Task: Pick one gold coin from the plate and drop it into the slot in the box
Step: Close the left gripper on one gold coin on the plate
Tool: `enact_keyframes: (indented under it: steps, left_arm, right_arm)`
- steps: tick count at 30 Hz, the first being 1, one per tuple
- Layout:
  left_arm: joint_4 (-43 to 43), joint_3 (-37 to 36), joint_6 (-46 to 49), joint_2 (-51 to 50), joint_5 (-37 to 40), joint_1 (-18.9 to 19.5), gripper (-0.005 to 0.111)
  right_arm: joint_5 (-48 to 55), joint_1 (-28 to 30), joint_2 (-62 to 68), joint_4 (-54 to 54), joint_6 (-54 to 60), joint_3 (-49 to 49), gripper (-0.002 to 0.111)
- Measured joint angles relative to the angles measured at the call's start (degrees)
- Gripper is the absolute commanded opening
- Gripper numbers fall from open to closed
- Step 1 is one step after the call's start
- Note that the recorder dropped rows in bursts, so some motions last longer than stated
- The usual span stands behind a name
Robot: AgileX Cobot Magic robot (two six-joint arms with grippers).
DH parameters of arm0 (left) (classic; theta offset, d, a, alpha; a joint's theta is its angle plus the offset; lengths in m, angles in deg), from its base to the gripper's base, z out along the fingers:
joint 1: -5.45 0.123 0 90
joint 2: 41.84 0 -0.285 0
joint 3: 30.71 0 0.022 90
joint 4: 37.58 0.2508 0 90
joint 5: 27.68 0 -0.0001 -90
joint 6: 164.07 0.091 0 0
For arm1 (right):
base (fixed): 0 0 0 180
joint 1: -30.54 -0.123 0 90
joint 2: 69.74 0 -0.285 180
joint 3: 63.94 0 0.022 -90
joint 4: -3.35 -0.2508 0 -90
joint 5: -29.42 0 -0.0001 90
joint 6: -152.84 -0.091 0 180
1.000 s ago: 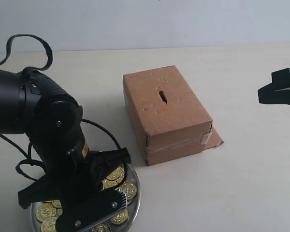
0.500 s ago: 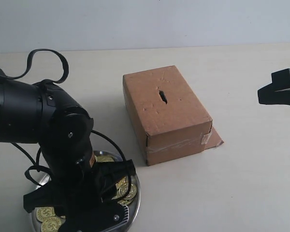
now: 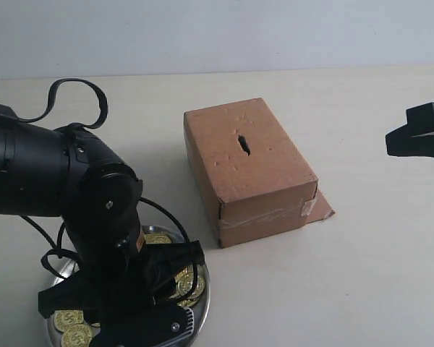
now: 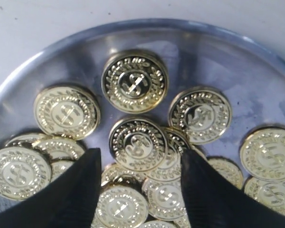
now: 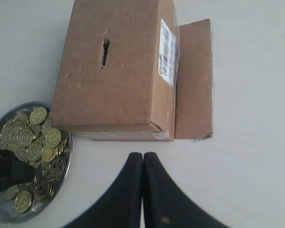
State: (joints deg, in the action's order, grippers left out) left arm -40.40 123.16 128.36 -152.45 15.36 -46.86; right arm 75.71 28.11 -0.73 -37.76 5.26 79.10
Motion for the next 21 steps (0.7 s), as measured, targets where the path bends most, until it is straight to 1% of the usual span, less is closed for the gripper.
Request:
enact_keyframes:
  steps: [6,14,21]
  left_arm:
    - [0.00,2.57,0.12,-3.10,0.00,0.00,0.051]
    - [-0.23,2.79,0.12,-3.10,2.01,0.00,0.051]
    - [-0.46,2.79,0.12,-3.10,2.01,0.00,0.051]
  right_arm:
    - [0.00,0.00,0.00,0.00,0.00,0.00,0.000]
    - [0.00,0.00,0.00,0.00,0.00,0.00,0.000]
    - [0.00,0.00,0.00,0.00,0.04,0.00,0.000]
